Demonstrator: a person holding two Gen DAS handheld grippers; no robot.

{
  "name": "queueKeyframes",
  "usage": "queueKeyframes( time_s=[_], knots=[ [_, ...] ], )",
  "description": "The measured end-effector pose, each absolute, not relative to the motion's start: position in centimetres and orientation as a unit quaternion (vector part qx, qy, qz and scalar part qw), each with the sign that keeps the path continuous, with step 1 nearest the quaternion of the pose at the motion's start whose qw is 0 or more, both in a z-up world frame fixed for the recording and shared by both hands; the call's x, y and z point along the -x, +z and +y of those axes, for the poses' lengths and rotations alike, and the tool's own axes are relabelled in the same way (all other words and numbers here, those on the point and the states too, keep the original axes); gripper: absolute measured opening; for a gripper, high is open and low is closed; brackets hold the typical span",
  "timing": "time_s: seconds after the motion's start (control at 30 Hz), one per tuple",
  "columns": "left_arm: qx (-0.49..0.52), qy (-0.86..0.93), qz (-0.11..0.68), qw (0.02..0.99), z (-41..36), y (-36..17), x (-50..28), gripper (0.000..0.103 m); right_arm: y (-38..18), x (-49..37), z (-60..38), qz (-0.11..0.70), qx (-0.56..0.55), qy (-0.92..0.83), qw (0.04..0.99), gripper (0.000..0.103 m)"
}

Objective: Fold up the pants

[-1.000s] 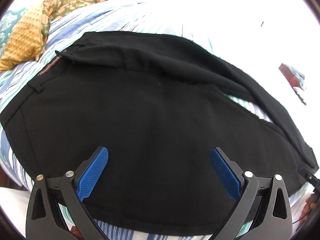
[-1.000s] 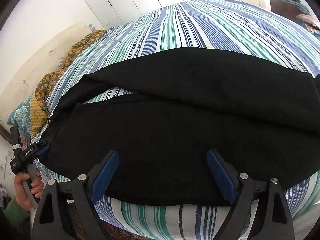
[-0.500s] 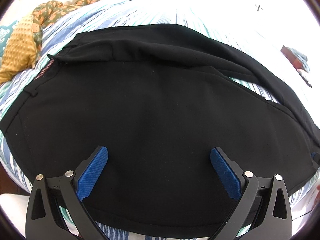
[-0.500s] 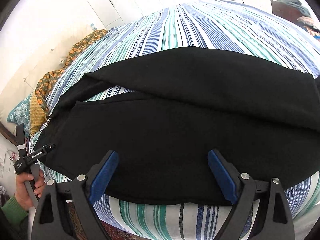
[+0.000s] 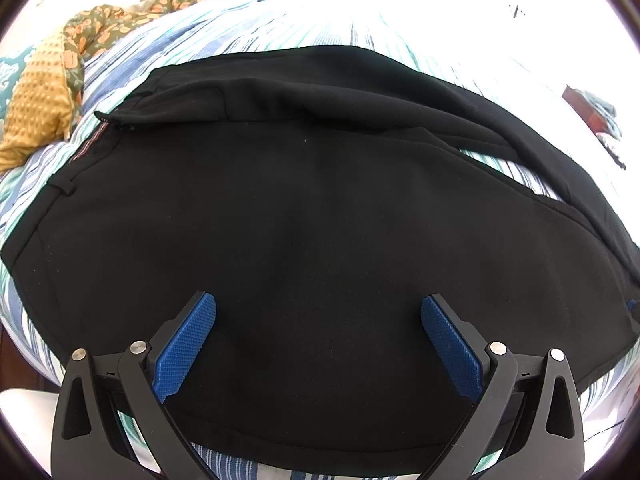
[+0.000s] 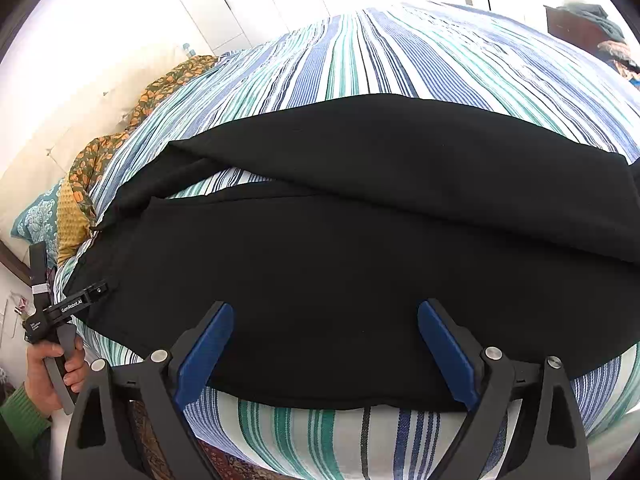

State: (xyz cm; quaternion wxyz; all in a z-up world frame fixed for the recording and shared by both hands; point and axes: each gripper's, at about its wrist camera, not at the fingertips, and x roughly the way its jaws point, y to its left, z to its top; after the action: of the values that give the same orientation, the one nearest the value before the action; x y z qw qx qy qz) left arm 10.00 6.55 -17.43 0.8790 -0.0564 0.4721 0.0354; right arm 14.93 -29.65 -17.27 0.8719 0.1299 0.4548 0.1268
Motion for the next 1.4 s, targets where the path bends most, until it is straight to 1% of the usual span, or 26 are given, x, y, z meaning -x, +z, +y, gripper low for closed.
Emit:
queueKeyframes(
  time_s=[0.33,0.83,0.97,1.2,1.27,1.4],
  knots=[
    [0.054,0.036,0.472,0.879,6.4,-17.4,-10.0,0.102,-17.3,-15.0,-29.3,0.454,-0.118,0.127,0.874,0.095],
    [0.053,0.036,0.472,0.879,6.4,-17.4,-10.1,0.102,-16.9,-14.9,-29.6,0.452,-0.121,0.126,0.875,0.095],
    [0.054,0.036,0.472,0.879,6.4,-17.4,-10.1,0.102,-15.9,-14.4,-31.4,0.430,-0.171,0.113,0.879,0.095],
    [0.052,0.038,0.472,0.879,6.4,-17.4,-10.1,0.102,-15.7,-14.0,-35.5,0.399,-0.251,0.080,0.878,0.095],
    [0.051,0.039,0.471,0.880,6.4,-17.4,-10.1,0.102,-15.8,-14.2,-37.0,0.389,-0.268,0.057,0.880,0.095],
    [0.046,0.041,0.470,0.881,6.2,-17.5,-10.1,0.102,-16.8,-14.9,-40.7,0.373,-0.340,0.018,0.863,0.095]
  ],
)
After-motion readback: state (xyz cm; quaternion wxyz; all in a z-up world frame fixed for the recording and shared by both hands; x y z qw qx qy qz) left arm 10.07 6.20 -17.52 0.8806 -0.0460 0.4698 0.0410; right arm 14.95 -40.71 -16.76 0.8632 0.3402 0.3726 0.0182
